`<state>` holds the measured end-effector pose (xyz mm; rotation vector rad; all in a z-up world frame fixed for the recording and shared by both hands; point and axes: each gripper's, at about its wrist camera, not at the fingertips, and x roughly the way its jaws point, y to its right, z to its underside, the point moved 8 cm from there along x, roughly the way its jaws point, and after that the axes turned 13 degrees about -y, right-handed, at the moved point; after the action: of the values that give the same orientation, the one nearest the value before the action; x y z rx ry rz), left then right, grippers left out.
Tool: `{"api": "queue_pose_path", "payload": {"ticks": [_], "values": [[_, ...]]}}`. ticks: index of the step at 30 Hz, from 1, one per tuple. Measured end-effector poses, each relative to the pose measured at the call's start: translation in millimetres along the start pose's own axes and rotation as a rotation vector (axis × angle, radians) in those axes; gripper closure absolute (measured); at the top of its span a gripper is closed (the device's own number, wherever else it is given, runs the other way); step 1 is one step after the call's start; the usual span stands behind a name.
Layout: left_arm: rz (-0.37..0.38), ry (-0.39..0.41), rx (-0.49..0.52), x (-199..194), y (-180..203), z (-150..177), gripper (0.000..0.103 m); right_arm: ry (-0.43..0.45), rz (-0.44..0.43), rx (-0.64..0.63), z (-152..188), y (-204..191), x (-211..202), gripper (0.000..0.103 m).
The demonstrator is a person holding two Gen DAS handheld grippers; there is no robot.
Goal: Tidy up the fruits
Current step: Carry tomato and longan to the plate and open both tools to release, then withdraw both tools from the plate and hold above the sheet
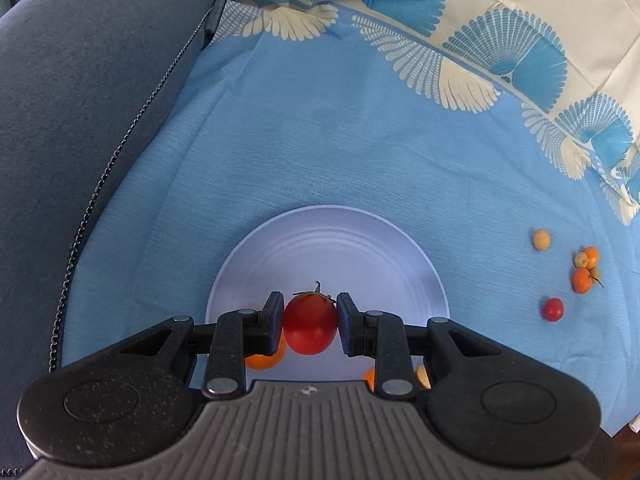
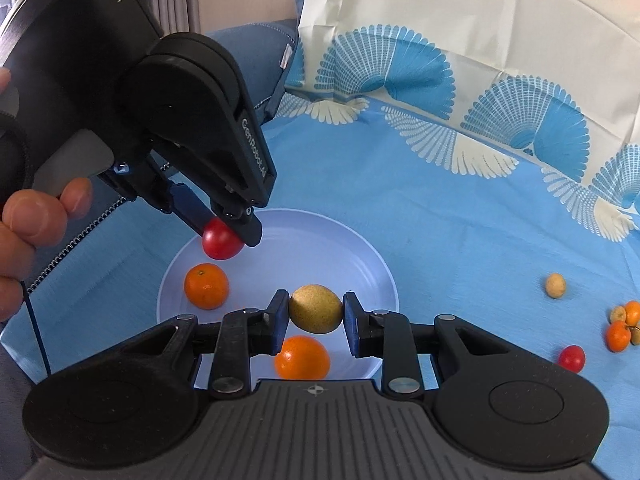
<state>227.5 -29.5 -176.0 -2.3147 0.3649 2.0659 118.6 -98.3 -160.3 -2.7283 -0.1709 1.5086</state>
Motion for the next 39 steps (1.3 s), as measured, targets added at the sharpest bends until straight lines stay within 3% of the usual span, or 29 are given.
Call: {"api": "queue_pose_path", "payload": {"ticks": [6,8,9,10,12,14,19,31,39], "values": [[-0.028,-0.001,0.012,8.8,-0.2,-5.3,0.072,-0.009,-0.001,-0.030,-3.6,-3.1,9.0,0.073],[-0.027,0.002,0.023,9.4,0.6,-6.8,0.066,-0.014,0.001,-0.039,-5.1,-3.8,12.1,0.072],[-0.022,0.005,0.031,8.4,1.3,-6.7,0.047,-0.013,0.003,-0.042,-5.8,-4.1,13.0,0.072],[-0.018,0.013,0.032,6.4,1.8,-6.6,0.020,-0.012,0.004,-0.046,-6.8,-5.1,13.2,0.072],[-0.018,0.057,0.015,-2.0,0.2,-6.4,0.002,-0.002,0.006,-0.057,-8.4,-6.0,11.8,0.060],[-0.014,0.074,0.023,-10.2,1.7,-3.9,0.002,0.015,0.016,-0.061,-9.2,-5.3,6.4,0.030],[-0.084,0.077,0.048,-23.5,-2.2,21.2,0.002,0.019,0.034,-0.067,-1.3,-1.1,-15.6,0.014],[-0.126,0.095,0.032,-73.0,-26.5,110.3,0.002,0.026,0.017,0.087,41.7,3.0,-91.1,0.003],[-0.159,0.158,0.035,-105.2,-26.2,153.6,0.000,0.096,0.030,0.062,61.1,-14.4,-138.9,0.001]]}}
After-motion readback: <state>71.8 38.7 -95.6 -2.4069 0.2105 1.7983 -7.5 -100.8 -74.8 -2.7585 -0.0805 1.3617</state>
